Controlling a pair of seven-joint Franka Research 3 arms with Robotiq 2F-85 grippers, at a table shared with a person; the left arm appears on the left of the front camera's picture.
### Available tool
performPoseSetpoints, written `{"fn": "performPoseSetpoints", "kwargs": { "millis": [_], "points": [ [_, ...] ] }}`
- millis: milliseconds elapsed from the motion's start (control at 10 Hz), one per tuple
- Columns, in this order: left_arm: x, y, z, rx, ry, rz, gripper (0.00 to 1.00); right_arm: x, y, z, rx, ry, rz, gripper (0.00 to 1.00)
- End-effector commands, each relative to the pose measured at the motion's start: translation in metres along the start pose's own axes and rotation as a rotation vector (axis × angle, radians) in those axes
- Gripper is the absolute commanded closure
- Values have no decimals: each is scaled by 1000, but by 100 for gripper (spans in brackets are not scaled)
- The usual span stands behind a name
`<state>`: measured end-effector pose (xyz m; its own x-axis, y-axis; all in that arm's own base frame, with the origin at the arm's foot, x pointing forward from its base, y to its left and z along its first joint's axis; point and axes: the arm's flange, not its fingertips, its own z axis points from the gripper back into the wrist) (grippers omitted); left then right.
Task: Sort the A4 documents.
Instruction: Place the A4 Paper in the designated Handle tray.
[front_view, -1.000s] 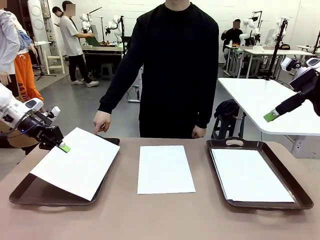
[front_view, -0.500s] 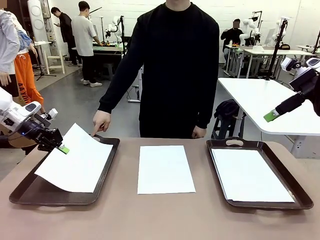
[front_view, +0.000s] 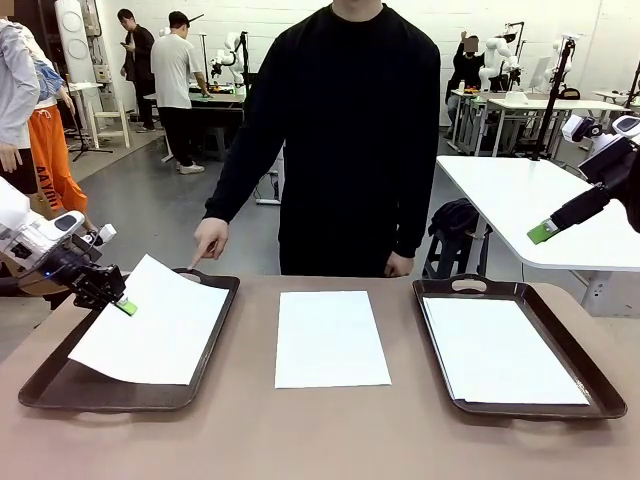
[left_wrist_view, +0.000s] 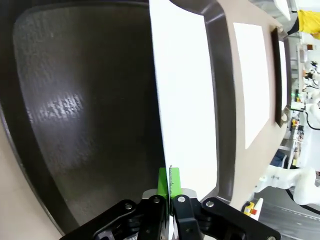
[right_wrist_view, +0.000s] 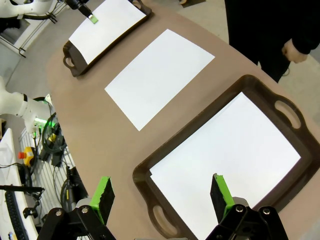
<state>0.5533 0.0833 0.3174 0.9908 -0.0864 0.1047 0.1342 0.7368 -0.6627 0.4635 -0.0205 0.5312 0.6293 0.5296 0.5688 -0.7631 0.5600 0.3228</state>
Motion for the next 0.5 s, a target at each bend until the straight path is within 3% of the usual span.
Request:
{"fn": "performPoseSetpoints", "kwargs": {
  "millis": [0, 100, 200, 300, 400],
  "points": [
    [-1, -4, -5, 71, 5, 31, 99, 1, 0, -1, -3, -3, 0, 0],
    [0, -4, -4, 94, 2, 38, 99, 1, 0, -1, -3, -3, 0, 0],
    [0, -6, -5, 92, 5, 37, 79, 1, 0, -1, -3, -3, 0, 0],
    [0, -6, -3, 103, 12, 31, 79, 1, 0, -1, -3, -3, 0, 0],
    [1, -5, -2, 125, 18, 27, 59, 1, 0, -1, -3, -3, 0, 0]
  ]
}}
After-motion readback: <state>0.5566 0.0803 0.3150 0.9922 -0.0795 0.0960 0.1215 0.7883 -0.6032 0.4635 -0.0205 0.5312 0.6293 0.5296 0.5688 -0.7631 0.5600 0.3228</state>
